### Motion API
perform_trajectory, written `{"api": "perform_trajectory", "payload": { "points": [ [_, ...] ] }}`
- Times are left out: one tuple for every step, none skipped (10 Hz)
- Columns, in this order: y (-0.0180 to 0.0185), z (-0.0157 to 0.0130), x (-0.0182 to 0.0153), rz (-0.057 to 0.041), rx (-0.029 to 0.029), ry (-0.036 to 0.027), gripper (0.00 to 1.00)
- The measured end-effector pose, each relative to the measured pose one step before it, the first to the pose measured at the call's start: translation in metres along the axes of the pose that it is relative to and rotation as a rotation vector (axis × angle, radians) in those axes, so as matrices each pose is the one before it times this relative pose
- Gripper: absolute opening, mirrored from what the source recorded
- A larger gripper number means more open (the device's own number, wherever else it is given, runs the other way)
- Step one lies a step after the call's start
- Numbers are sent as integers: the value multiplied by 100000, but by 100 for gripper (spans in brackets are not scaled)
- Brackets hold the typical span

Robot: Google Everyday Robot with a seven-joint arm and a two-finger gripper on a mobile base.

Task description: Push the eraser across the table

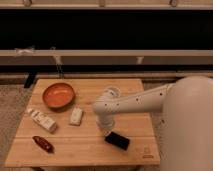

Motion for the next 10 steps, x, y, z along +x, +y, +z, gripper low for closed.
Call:
{"api": "perform_trajectory", "payload": {
  "points": [
    [1810,97,701,3148,-470,-197,0],
    [-545,9,-175,-1172,287,160,0],
    [72,-29,-20,366,255,-191,0],
    [332,-3,180,1036,122,-354,0],
    [540,-146,417,3167,1340,-1152,0],
    [1467,-48,878,3866,675,-564,0],
    [1904,-111,843,4001,821,-943,0],
    [1780,-209,846,3767,1475,-759,0],
    [2184,-246,1186,4534,935,-469,0],
    [1473,-252,907,3678,815,-466,0]
  ]
}}
